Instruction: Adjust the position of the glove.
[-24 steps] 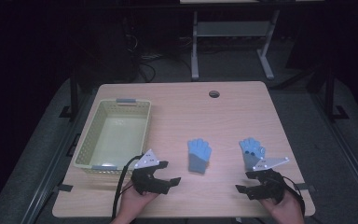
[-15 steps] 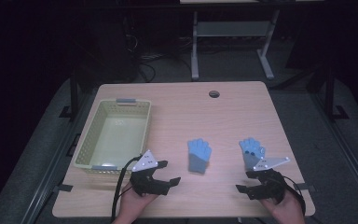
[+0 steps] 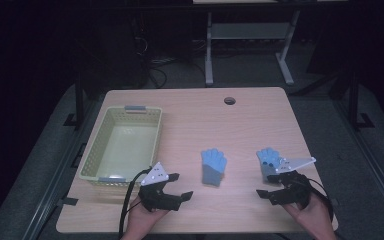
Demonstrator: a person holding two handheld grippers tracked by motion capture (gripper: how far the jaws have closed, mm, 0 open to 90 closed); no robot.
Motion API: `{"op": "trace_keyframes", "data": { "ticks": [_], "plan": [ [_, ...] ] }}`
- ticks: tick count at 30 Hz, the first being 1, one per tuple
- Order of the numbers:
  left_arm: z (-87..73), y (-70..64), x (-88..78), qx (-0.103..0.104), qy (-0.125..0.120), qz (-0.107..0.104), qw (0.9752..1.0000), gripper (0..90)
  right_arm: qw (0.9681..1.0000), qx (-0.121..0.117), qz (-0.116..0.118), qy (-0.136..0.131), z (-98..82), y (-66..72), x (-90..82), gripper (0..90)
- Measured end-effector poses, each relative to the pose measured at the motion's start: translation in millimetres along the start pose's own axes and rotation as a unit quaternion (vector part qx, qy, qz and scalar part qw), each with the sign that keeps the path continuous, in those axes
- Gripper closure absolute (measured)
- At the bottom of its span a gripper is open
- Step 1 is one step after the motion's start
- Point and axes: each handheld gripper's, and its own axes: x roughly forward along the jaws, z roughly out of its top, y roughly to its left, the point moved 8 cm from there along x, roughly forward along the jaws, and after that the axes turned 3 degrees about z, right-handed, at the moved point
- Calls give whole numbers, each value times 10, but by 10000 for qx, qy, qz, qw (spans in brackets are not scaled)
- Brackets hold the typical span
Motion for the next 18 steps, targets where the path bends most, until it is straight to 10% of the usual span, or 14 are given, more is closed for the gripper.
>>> {"op": "trace_keyframes", "data": {
  "ticks": [18],
  "plan": [
    [-3, -19, 20, 123, 33, -46, 9999, 202, 9999, -78, -98, 116, 332, -170, -193, 345]
  ]
}}
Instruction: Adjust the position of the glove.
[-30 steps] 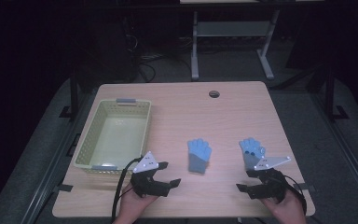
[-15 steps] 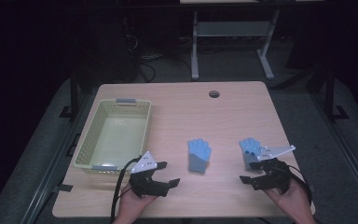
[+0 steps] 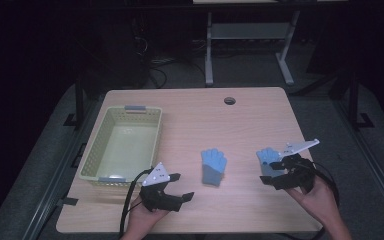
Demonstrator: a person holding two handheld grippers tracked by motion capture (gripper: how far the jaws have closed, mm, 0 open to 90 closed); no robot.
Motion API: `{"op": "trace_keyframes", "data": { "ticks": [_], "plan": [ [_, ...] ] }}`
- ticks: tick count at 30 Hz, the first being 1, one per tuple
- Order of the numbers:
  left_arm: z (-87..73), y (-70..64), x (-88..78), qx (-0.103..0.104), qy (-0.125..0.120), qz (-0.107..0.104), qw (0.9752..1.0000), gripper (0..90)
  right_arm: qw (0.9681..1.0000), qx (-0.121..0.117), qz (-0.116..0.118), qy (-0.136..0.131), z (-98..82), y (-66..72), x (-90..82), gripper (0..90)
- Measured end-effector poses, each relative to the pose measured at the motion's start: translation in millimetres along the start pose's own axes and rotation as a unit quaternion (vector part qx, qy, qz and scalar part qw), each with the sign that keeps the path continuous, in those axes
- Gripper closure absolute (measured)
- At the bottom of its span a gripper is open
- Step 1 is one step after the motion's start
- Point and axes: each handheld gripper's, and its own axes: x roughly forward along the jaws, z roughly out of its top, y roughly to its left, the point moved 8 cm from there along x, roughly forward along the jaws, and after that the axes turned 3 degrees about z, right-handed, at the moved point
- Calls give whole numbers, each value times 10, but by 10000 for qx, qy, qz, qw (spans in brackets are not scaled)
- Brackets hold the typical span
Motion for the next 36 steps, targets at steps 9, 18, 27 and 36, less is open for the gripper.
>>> {"op": "trace_keyframes", "data": {
  "ticks": [9, 18, 27, 36],
  "plan": [
    [0, 27, -16, -56, -23, 3, 10000, 202, 9995, 115, -173, 226, 46, -238, 37, 346],
    [-11, 23, 11, -77, -11, -29, 10000, 202, 9983, 498, -152, 255, 53, -484, 42, 344],
    [-18, 32, 13, -109, 5, -38, 9999, 202, 9978, 573, -181, 297, 80, -592, 10, 351],
    [-17, 34, 4, -127, 12, -31, 9999, 202, 9962, 697, -225, 477, 62, -701, 69, 362]
  ]
}}
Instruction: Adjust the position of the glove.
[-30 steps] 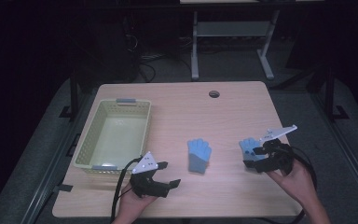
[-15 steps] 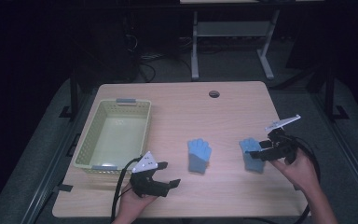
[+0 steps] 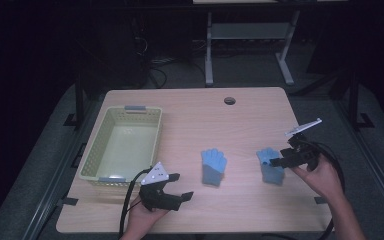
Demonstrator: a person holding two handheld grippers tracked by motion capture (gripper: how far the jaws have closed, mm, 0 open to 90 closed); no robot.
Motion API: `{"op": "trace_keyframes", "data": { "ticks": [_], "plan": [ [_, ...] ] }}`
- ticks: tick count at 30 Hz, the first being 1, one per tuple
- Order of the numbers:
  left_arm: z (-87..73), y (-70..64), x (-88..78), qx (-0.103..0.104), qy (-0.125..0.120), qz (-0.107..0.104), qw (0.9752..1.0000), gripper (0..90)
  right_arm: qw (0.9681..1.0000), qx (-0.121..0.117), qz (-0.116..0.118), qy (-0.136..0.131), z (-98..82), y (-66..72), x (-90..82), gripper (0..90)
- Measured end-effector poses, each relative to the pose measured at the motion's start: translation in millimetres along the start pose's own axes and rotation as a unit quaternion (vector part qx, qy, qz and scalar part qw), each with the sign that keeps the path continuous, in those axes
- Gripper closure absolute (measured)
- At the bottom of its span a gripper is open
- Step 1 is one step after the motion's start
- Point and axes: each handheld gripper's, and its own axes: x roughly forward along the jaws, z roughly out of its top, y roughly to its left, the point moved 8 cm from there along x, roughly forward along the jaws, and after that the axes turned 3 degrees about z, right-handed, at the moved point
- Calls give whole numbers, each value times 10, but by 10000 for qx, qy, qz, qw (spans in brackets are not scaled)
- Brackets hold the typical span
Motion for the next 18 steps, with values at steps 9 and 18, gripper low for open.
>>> {"op": "trace_keyframes", "data": {
  "ticks": [9, 18],
  "plan": [
    [0, 8, 15, -69, -22, -41, 10000, 202, 9998, 24, -81, 205, -44, -39, 100, 416],
    [-3, 3, 9, -84, -13, -63, 9999, 202, 9991, 139, -163, 373, -77, -115, 151, 510]
  ]
}}
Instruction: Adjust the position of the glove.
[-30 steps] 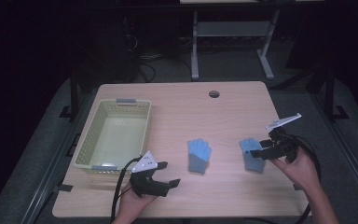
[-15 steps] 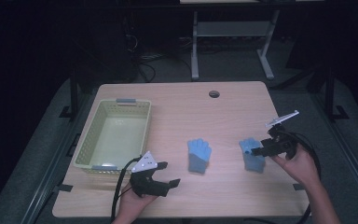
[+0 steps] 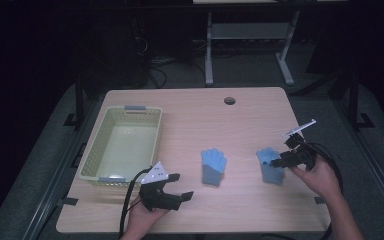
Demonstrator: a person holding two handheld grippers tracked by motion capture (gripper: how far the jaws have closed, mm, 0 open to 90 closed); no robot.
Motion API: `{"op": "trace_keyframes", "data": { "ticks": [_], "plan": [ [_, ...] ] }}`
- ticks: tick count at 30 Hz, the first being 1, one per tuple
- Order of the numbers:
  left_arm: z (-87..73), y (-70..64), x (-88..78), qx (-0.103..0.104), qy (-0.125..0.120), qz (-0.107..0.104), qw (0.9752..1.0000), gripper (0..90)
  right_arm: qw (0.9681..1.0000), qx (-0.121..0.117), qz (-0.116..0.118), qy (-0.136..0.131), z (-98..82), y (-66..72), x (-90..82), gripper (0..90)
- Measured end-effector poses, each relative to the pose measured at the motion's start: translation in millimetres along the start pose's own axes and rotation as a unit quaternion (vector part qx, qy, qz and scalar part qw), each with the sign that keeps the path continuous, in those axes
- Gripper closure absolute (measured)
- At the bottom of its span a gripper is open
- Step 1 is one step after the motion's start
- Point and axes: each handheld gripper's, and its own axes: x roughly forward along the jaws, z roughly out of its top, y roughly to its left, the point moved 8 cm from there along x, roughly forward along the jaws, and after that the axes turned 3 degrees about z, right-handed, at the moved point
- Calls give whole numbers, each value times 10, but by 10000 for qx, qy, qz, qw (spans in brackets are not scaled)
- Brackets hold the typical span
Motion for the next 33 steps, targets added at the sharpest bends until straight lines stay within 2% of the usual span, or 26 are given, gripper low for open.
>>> {"op": "trace_keyframes", "data": {
  "ticks": [7, 11, 13, 16, 18, 21, 27, 33],
  "plan": [
    [-3, 21, -4, -13, 16, 37, 10000, 202, 9996, -63, -93, 253, -33, 14, 120, 568],
    [-3, 29, -9, -40, 13, 41, 10000, 203, 9985, -172, -141, 506, -41, 33, 230, 589],
    [-3, 33, -10, -40, 16, 41, 10000, 203, 9978, -226, -164, 599, -47, 38, 269, 599],
    [-4, 33, -8, -46, 12, 37, 10000, 203, 9953, -300, -354, 849, -90, 27, 349, 615],
    [-4, 32, -9, -44, 13, 31, 10000, 203, 9951, -349, -394, 832, -85, 33, 359, 615],
    [4, 32, -12, -68, -24, 20, 10000, 203, 9958, -250, -409, 785, -91, 37, 362, 622],
    [3, 31, -15, -77, -26, 21, 10000, 203, 9963, -246, -415, 711, -97, 25, 362, 645],
    [-2, 28, -8, -84, -3, 16, 10000, 203, 9965, -159, -438, 696, -92, 6, 360, 716]
  ]
}}
